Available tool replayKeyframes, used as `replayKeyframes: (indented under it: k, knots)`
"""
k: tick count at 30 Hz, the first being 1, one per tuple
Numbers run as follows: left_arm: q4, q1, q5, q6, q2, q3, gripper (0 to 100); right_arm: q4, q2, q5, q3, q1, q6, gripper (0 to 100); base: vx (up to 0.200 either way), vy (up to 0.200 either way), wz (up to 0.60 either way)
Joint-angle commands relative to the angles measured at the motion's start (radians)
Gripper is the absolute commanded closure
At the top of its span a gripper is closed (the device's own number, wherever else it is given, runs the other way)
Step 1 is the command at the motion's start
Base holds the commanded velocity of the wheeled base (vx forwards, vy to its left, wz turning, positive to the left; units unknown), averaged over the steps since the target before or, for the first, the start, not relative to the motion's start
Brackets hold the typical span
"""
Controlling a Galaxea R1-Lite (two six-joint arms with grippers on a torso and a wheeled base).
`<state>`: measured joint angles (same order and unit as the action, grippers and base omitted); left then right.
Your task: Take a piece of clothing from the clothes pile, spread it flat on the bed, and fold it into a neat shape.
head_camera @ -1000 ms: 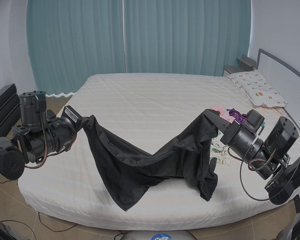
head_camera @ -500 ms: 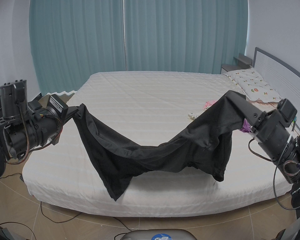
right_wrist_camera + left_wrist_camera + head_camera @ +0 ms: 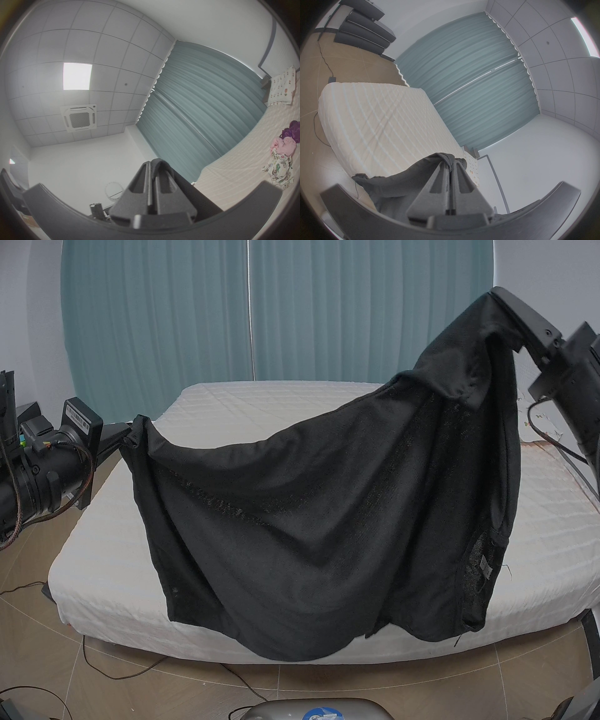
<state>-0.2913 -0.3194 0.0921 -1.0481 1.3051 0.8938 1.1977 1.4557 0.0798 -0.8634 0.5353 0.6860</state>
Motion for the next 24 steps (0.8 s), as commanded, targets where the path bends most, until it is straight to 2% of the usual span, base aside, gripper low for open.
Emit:
replayKeyframes:
  k: [1, 5, 8, 13, 24]
  knots:
    - [-0.002, 0.056, 0.000, -0.003, 0.148, 0.033, 100, -0.053, 0.308, 0.021, -0.198, -0.149, 0.060, 100, 0.000, 0.000, 0.00]
    - [-0.008, 0.089, -0.009, -0.006, 0.223, 0.045, 100, -0.047, 0.437, 0.018, -0.246, -0.152, 0.056, 100, 0.200, 0.000, 0.00]
    - [-0.008, 0.112, -0.034, -0.006, 0.281, 0.066, 100, 0.016, 0.511, 0.015, -0.246, -0.135, 0.052, 100, 0.200, 0.000, 0.00]
    - [-0.008, 0.120, -0.068, -0.006, 0.353, 0.106, 100, 0.048, 0.529, 0.014, -0.258, -0.130, 0.050, 100, 0.200, 0.000, 0.00]
    - [-0.009, 0.121, -0.069, -0.020, 0.514, 0.172, 100, 0.048, 0.617, 0.011, -0.290, -0.136, 0.037, 100, 0.200, 0.000, 0.00]
